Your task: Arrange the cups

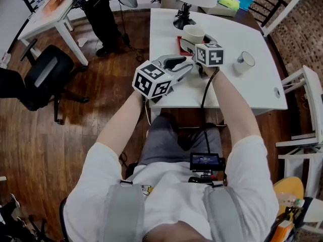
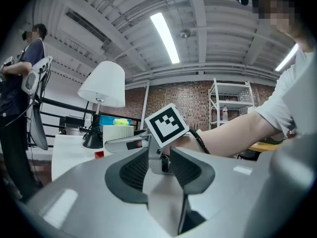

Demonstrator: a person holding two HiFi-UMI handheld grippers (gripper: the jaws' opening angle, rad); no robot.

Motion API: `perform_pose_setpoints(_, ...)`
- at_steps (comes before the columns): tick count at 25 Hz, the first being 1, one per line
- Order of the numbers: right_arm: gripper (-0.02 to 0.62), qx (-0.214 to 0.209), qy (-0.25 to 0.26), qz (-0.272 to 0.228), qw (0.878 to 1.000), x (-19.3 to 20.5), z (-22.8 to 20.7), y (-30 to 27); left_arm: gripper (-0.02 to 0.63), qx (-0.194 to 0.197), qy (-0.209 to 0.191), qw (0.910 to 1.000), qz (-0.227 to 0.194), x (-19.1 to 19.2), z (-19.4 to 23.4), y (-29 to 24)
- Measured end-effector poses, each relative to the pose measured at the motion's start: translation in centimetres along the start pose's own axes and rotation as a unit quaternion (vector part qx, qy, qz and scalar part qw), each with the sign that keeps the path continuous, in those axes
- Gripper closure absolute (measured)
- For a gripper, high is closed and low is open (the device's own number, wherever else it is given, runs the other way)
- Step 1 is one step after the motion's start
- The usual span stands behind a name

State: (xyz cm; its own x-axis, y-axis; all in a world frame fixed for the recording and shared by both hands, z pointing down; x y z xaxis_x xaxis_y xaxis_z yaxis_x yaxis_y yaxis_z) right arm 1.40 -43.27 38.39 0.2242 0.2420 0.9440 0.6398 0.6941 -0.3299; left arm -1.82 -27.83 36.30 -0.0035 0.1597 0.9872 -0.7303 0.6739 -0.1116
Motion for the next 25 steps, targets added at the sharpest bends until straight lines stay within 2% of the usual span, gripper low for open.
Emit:
perform_pose_setpoints(9, 0.147, -0.035, 0.011, 0.067, 0.997, 0.53, -0.31, -0.48, 0.468, 0.005, -0.001, 1.0000, -0.001, 0.14, -0.15, 0.11)
perform_pose_setpoints(12, 0.158, -0.009, 0.028, 0.065, 0.997, 0.79, -0.21, -0.41, 0.468, 0.005, -0.001, 1.0000, 0.003, 0.18, -0.19, 0.05)
perform_pose_setpoints(16, 0.160, 0.021, 0.021, 0.041, 0.999, 0.69, -0.12, -0.43, 0.468, 0.006, -0.003, 1.0000, 0.000, 0.05, -0.26, 0.07)
perform_pose_setpoints(22, 0.160, 0.048, 0.010, 0.042, 0.998, 0.76, 0.08, -0.54, 0.468, 0.003, -0.012, 0.9998, 0.012, 0.60, -0.40, -0.04)
perform_pose_setpoints(25, 0.160, 0.076, 0.001, 0.041, 0.996, 0.62, -0.06, -0.64, 0.468, 0.000, -0.013, 0.9998, 0.013, 0.55, -0.24, -0.03)
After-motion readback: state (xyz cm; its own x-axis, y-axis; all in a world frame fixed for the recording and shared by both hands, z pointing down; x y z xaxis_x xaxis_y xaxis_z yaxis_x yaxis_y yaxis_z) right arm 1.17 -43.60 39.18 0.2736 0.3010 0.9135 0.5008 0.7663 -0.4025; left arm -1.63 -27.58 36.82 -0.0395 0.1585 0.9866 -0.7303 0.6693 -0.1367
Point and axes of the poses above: the fingertips, and each gripper's own axes: y backward along the fingers, z to its left, x out of its underside, the point moved 1 cm from there along y, backward along the fingers, and after that the axes turned 11 degrees about -x, right-handed, at the moved point
